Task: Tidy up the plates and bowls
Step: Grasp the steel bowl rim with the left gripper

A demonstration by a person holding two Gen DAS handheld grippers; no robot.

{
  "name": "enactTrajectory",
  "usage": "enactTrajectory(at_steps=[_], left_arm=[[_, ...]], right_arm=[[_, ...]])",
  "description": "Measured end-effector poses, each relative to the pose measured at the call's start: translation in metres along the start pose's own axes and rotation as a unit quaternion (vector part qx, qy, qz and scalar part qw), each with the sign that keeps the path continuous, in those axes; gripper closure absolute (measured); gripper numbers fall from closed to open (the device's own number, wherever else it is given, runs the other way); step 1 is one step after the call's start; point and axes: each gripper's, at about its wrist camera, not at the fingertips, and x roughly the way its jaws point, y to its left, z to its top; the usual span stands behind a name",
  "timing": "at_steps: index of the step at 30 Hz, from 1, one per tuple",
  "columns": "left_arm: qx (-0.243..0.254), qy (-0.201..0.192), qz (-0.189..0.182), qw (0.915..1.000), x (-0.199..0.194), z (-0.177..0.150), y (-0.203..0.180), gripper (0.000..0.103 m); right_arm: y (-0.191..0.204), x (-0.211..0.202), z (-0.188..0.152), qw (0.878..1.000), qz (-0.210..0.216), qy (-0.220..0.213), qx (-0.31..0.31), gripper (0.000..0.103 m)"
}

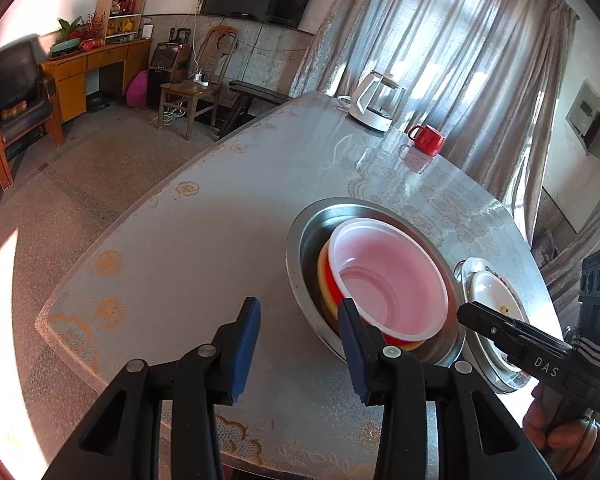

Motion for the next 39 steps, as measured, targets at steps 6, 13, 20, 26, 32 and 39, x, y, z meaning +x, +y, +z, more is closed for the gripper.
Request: enactTrajectory(at_steps=[6, 13, 20, 26, 32, 39], left_arm=[[0.002, 0.008, 0.002, 1.0, 0.007, -0.001, 0.0, 0.064], [0.006, 0.016, 0.006, 0.9998, 0.016, 0.001, -0.001, 0.066], [-0.001, 0.027, 0.007, 0.9996, 0.026, 0.004, -0.001, 0.066], [-0.009, 0.044, -0.003, 0.999, 0.035, 0.008, 0.001, 0.066], [-0.008, 0.036, -0.006, 0.9993, 0.038, 0.01, 0.003, 0.069], [-0.005, 0.032, -0.013, 0.9994, 0.045, 0.011, 0.005, 0.071]], right_arm=[[0.0, 0.006, -0.001, 1.0, -0.006, 0.009, -0.001, 0.077], [-0.002, 0.008, -0.001, 1.0, -0.004, 0.01, 0.002, 0.077], [-0.002, 0.011, 0.0, 1.0, -0.004, 0.01, 0.001, 0.077], [-0.001, 0.016, 0.004, 1.0, -0.016, 0.013, -0.005, 0.077], [-0.002, 0.023, 0.009, 0.999, -0.023, 0.021, -0.002, 0.077], [0.002, 0.028, 0.015, 0.999, -0.042, 0.023, -0.014, 0.077]])
